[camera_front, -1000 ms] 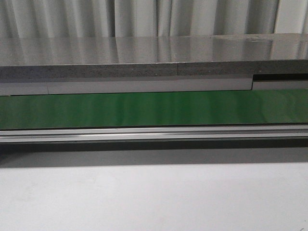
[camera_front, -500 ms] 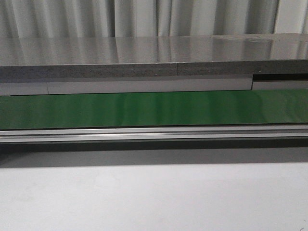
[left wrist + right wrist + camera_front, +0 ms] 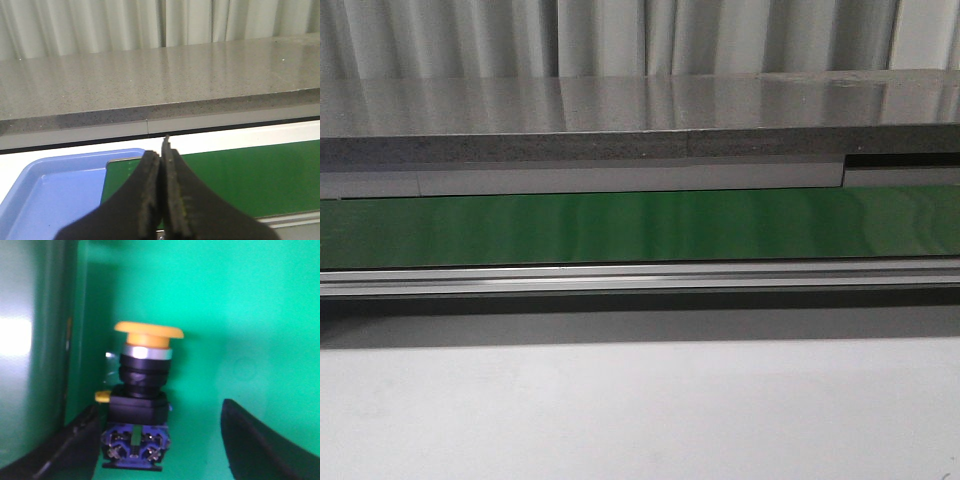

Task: Move button from left to right
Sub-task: 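Lift the button off the belt and lower it into the green tray, then open the right gripper and raise it away from the green tray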

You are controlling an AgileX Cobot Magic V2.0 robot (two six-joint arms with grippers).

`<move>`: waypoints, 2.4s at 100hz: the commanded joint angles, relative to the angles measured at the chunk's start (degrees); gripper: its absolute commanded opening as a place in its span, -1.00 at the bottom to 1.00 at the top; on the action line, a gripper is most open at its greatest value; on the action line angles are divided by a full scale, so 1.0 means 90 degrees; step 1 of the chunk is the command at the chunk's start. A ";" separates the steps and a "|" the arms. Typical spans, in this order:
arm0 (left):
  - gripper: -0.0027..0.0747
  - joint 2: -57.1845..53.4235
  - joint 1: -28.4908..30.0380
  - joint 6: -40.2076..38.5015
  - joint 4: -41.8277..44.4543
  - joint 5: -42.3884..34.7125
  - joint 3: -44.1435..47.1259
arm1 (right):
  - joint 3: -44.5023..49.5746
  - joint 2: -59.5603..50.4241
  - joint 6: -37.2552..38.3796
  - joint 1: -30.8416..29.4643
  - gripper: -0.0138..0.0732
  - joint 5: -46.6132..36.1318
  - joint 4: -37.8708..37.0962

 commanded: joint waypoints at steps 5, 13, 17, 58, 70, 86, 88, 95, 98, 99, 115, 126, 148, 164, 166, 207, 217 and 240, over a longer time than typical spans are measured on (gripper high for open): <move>-0.98 0.0048 -0.0068 -0.0009 -0.0021 -0.0532 -0.0171 | -0.0199 -0.0343 -0.0051 -0.0041 0.58 -0.0209 0.0077; -0.98 0.0048 -0.0068 -0.0009 -0.0021 -0.0532 -0.0171 | -0.0203 -0.0408 -0.0053 -0.0048 0.57 -0.0252 0.0038; -0.98 0.0048 -0.0068 -0.0009 -0.0021 -0.0532 -0.0171 | -0.0240 -0.0459 -0.0027 -0.0055 0.56 -0.0255 0.0006; -0.98 0.0048 -0.0068 -0.0009 -0.0021 -0.0532 -0.0171 | -0.0721 -0.1291 0.0333 0.0114 0.56 -0.0263 0.0696; -0.98 0.0048 -0.0068 -0.0009 -0.0021 -0.0532 -0.0171 | -0.0715 -0.1526 0.0333 0.0337 0.56 -0.0275 0.1090; -0.98 0.0048 -0.0068 -0.0009 -0.0021 -0.0532 -0.0171 | -0.0685 -0.1834 0.0327 0.0749 0.56 -0.0119 0.1432; -0.98 0.0048 -0.0068 -0.0009 -0.0021 -0.0532 -0.0171 | -0.0677 -0.1880 0.0327 0.0799 0.56 -0.0102 0.1471; -0.98 0.0048 -0.0068 -0.0009 -0.0021 -0.0532 -0.0171 | -0.0590 -0.2069 0.0327 0.0950 0.56 -0.0125 0.1638; -0.98 0.0048 -0.0068 -0.0009 -0.0021 -0.0532 -0.0171 | -0.0532 -0.2149 0.0327 0.1004 0.56 -0.0171 0.1713; -0.98 0.0048 -0.0068 -0.0009 -0.0021 -0.0532 -0.0171 | -0.0500 -0.2203 0.0327 0.1027 0.56 -0.0201 0.1747; -0.98 0.0048 -0.0068 -0.0009 -0.0021 -0.0532 -0.0171 | -0.0016 -0.2884 0.0327 0.1199 0.56 -0.0563 0.2051; -0.98 0.0048 -0.0068 -0.0009 -0.0021 -0.0532 -0.0171 | 0.0486 -0.3431 0.0285 0.1319 0.56 -0.0771 0.2052; -0.98 0.0048 -0.0068 -0.0009 -0.0021 -0.0532 -0.0171 | 0.1702 -0.4701 0.0105 0.1402 0.56 -0.1212 0.2059; -0.98 0.0048 -0.0068 -0.0009 -0.0021 -0.0532 -0.0171 | 0.2501 -0.5645 0.0105 0.1402 0.56 -0.1327 0.2059; -0.98 0.0048 -0.0068 -0.0009 -0.0021 -0.0532 -0.0171 | 0.2595 -0.5728 0.0105 0.1402 0.56 -0.1327 0.2059; -0.98 0.0048 -0.0068 -0.0009 -0.0021 -0.0532 -0.0171 | 0.4008 -0.8163 0.0105 0.1402 0.30 -0.0991 0.2410; -0.98 0.0048 -0.0068 -0.0009 -0.0021 -0.0532 -0.0171 | 0.4143 -0.8586 0.0105 0.1402 -0.06 -0.0725 0.2410; -0.98 0.0048 -0.0068 -0.0009 -0.0021 -0.0532 -0.0171 | 0.4190 -0.8969 0.0105 0.1402 -0.83 -0.0261 0.2410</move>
